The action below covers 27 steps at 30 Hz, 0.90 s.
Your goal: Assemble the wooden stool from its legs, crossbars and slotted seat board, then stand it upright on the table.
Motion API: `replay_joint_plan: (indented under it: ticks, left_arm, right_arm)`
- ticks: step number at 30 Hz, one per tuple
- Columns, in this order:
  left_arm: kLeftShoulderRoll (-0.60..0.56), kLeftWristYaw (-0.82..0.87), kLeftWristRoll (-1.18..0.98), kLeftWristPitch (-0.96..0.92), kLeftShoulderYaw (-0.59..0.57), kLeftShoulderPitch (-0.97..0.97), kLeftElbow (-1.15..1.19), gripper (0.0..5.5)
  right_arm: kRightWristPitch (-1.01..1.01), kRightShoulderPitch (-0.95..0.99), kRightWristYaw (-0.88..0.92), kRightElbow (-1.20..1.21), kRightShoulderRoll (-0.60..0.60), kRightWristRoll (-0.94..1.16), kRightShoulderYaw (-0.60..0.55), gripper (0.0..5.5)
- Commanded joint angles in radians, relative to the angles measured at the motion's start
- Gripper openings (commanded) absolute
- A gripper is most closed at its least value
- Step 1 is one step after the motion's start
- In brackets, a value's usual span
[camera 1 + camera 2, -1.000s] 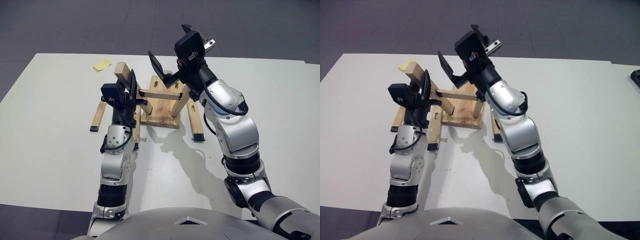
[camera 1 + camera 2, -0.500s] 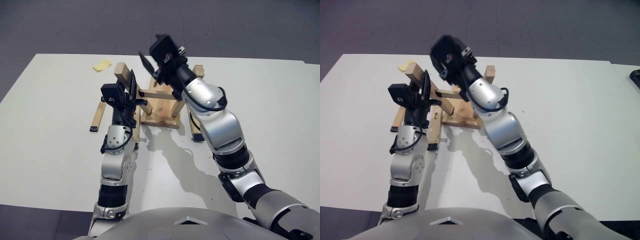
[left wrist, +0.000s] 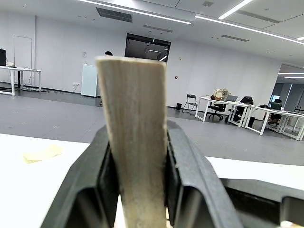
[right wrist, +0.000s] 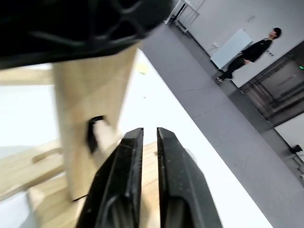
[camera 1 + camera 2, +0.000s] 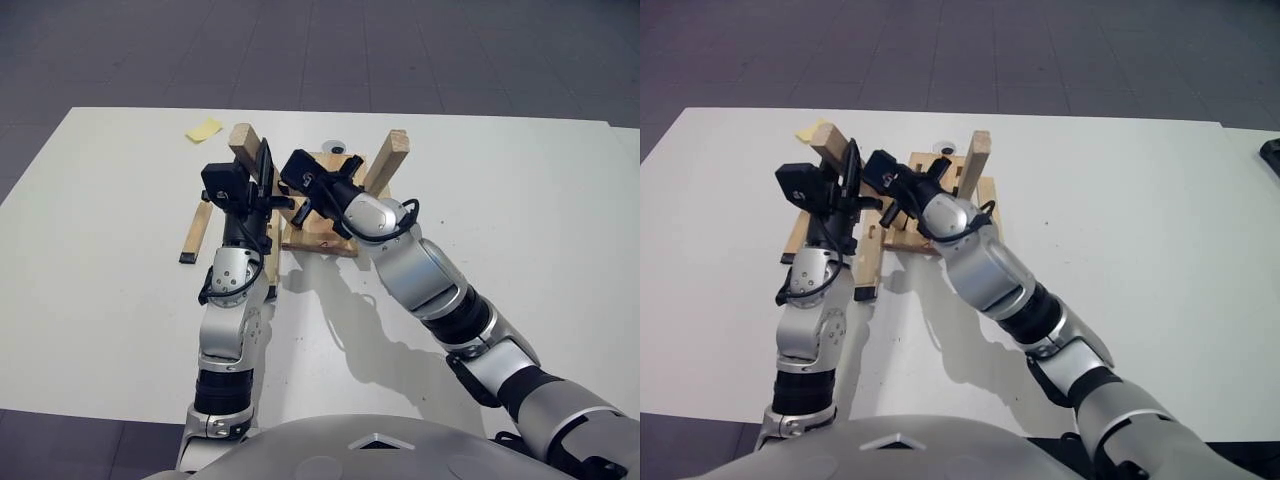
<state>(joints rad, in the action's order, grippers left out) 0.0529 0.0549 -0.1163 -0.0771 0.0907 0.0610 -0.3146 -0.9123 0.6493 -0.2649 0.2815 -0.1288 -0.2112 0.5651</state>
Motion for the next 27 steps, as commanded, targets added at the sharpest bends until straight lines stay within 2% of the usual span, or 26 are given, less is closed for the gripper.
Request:
replay_joint_plan:
  ticks: [1, 4, 9, 12, 17, 24, 26, 27]
  left_arm:
    - [-0.005, 0.007, 0.023, -0.100, 0.000, -0.062, 0.067, 1.02]
    - [-0.005, 0.009, 0.024, -0.101, -0.001, -0.064, 0.067, 1.02]
    - [-0.004, 0.012, 0.029, -0.105, 0.004, -0.060, 0.062, 1.02]
    - [-0.005, 0.010, 0.032, -0.108, 0.008, -0.058, 0.059, 1.02]
    - [-0.016, 0.000, 0.039, -0.120, 0.016, -0.045, 0.064, 1.02]
    - [-0.069, -0.065, 0.046, -0.161, 0.056, -0.048, 0.087, 1.02]
    - [-0.086, -0.077, 0.044, -0.174, 0.055, -0.053, 0.093, 1.02]
    - [-0.093, -0.080, 0.044, -0.181, 0.053, -0.055, 0.096, 1.02]
  right_arm:
    - [0.153, 0.045, 0.130, 0.043, 0.071, -0.015, -0.167, 0.00]
    - [0.120, 0.047, 0.117, 0.050, 0.110, 0.024, -0.206, 0.00]
    - [-0.194, -0.044, 0.013, 0.000, 0.164, 0.151, -0.193, 0.00]
    - [-0.277, -0.055, -0.004, -0.013, 0.166, 0.183, -0.185, 0.00]
    - [-0.112, 0.018, 0.037, 0.033, 0.181, 0.195, -0.292, 0.00]
    - [0.121, 0.190, 0.136, 0.164, 0.275, 0.359, -0.618, 0.00]
    - [0.149, 0.249, 0.155, 0.181, 0.258, 0.406, -0.682, 0.00]
    - [0.158, 0.266, 0.163, 0.179, 0.238, 0.414, -0.699, 0.20]
